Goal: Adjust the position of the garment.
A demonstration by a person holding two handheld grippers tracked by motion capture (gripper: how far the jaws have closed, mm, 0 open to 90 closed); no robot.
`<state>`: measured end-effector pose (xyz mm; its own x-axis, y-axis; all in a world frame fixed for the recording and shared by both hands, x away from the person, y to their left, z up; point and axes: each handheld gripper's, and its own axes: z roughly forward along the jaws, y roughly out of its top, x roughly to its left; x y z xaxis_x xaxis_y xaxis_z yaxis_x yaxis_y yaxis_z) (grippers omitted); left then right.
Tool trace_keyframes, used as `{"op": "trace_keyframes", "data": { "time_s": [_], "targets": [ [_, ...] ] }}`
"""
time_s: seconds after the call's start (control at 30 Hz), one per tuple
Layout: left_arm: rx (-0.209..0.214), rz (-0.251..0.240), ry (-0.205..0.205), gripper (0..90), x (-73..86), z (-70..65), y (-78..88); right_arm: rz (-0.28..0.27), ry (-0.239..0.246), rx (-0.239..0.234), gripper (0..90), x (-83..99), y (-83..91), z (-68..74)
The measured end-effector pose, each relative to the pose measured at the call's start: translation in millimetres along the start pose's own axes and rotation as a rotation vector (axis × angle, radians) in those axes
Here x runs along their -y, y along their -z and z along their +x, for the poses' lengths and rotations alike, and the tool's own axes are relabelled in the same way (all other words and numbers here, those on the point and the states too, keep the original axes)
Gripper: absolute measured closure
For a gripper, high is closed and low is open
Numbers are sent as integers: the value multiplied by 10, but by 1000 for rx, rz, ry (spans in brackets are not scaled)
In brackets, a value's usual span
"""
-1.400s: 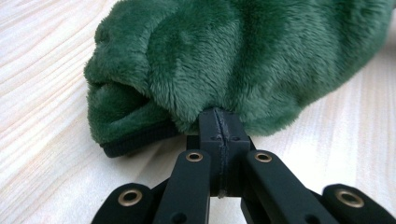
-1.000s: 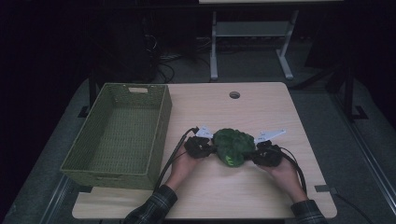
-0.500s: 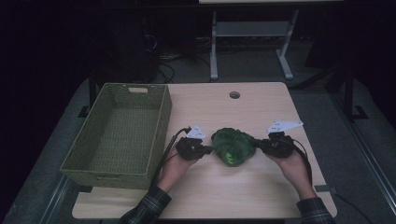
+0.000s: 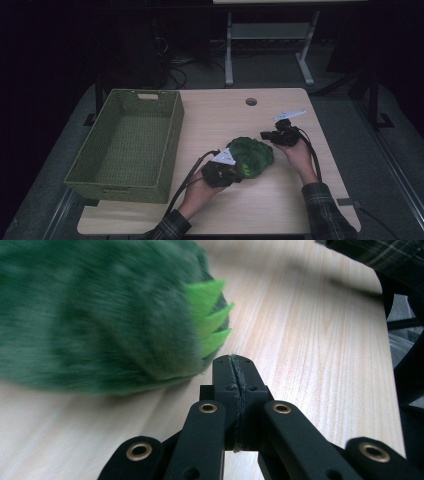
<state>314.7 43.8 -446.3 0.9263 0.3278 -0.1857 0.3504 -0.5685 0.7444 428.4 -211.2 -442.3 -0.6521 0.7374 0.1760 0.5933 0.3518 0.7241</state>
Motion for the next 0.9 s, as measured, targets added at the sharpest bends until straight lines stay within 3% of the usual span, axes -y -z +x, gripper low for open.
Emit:
{"op": "trace_keyframes", "data": {
  "time_s": [0.07, 0.23, 0.53, 0.9],
  "targets": [
    [22, -2, 8, 894, -6, 21, -74, 15, 12, -6, 900, 1, -91, 13],
    [-7, 9, 30, 895, -9, 166, -152, 66, 14, -50, 900, 73, -206, 14],
    [-63, 30, 34, 896, 46, 365, -154, 99, 29, -96, 900, 159, -143, 69],
    [-64, 29, 36, 895, 129, 488, -69, 117, 59, -126, 900, 386, 11, 224]
  ]
}}
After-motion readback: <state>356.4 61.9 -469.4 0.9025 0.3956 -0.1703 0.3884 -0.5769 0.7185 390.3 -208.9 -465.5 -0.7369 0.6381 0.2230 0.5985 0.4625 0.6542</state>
